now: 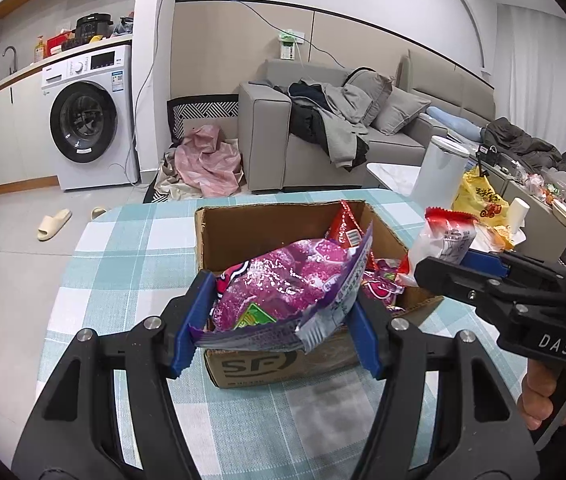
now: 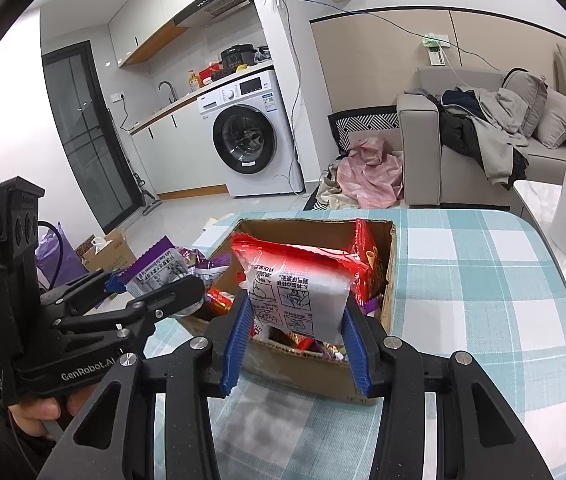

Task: Organize snacks
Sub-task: 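Lift both held bags and carry them over the cardboard box, then lower the bags into the box and open both grippers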

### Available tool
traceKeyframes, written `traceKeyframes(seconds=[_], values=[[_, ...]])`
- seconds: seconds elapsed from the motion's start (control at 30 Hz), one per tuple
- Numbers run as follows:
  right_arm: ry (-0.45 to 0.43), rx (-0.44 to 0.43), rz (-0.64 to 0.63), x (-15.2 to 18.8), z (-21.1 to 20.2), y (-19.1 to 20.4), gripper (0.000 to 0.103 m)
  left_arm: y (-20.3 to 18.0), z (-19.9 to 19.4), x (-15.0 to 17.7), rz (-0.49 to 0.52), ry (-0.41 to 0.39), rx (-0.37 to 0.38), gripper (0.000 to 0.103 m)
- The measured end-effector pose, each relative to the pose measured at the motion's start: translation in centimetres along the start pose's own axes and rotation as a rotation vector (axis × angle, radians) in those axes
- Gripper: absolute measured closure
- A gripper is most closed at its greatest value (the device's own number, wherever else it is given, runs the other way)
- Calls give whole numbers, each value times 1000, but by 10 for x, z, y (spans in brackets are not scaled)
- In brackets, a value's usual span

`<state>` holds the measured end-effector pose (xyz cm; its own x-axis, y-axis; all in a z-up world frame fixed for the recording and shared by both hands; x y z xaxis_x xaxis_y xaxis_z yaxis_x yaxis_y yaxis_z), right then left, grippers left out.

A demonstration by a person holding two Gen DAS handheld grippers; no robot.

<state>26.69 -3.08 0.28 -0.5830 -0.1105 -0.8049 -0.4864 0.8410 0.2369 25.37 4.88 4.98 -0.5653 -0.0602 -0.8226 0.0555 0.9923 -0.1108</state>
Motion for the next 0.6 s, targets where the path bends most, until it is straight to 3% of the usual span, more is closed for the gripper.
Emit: traceKeyframes(seconds=[0.6], values=[[46,5,30,-3,34,-9,59,5,42,-5,11,18,-19,42]])
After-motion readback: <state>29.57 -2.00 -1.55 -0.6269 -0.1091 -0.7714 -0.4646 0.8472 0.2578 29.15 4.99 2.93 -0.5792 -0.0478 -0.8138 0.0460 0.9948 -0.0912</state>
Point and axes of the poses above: each gripper's, at about its wrist camera, not at the fingertips, and z roughly the way its jaws point, y to its left, x to its underside, the point moved 6 cm from there along z, roughly the way its jaws point, and after that the axes turned 1 degree about -z, right-handed, at the moved point
